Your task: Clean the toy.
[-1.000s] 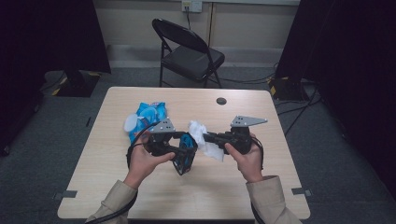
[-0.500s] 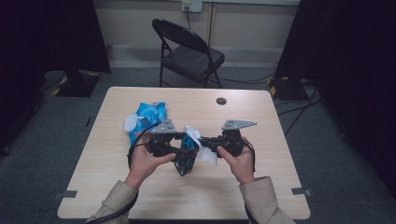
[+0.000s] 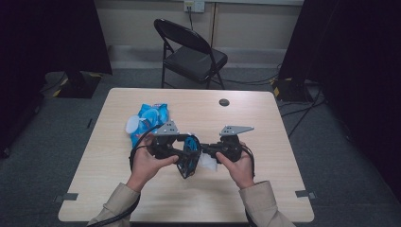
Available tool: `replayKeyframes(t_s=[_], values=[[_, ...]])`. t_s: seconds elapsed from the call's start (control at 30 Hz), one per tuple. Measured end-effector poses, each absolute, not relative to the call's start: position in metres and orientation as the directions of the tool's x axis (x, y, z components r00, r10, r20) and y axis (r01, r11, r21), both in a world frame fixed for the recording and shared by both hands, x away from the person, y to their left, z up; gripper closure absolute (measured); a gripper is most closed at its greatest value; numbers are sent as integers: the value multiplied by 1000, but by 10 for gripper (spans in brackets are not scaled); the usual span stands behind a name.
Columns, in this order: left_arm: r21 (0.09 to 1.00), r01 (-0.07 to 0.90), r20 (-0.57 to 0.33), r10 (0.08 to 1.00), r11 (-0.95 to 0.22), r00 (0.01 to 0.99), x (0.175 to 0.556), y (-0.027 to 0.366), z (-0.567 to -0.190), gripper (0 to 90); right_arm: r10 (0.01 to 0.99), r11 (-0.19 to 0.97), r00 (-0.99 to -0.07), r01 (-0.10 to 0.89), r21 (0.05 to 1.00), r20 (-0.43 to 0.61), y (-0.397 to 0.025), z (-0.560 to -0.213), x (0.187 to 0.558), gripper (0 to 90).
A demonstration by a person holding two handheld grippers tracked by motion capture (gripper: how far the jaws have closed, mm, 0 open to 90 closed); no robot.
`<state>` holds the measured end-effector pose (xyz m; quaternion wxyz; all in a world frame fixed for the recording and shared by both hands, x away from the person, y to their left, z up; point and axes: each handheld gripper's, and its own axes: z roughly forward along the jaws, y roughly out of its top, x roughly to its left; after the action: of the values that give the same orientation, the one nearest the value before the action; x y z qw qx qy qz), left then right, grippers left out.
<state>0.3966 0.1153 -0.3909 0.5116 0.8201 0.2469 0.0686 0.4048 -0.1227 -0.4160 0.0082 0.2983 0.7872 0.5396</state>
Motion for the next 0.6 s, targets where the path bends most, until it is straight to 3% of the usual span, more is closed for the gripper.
replayKeyframes(t_s=[0.6], values=[[876,334,-140,479,-348,867,396,116,-389,263,487,267,-810,494,828,326,-114,-442,399,874]])
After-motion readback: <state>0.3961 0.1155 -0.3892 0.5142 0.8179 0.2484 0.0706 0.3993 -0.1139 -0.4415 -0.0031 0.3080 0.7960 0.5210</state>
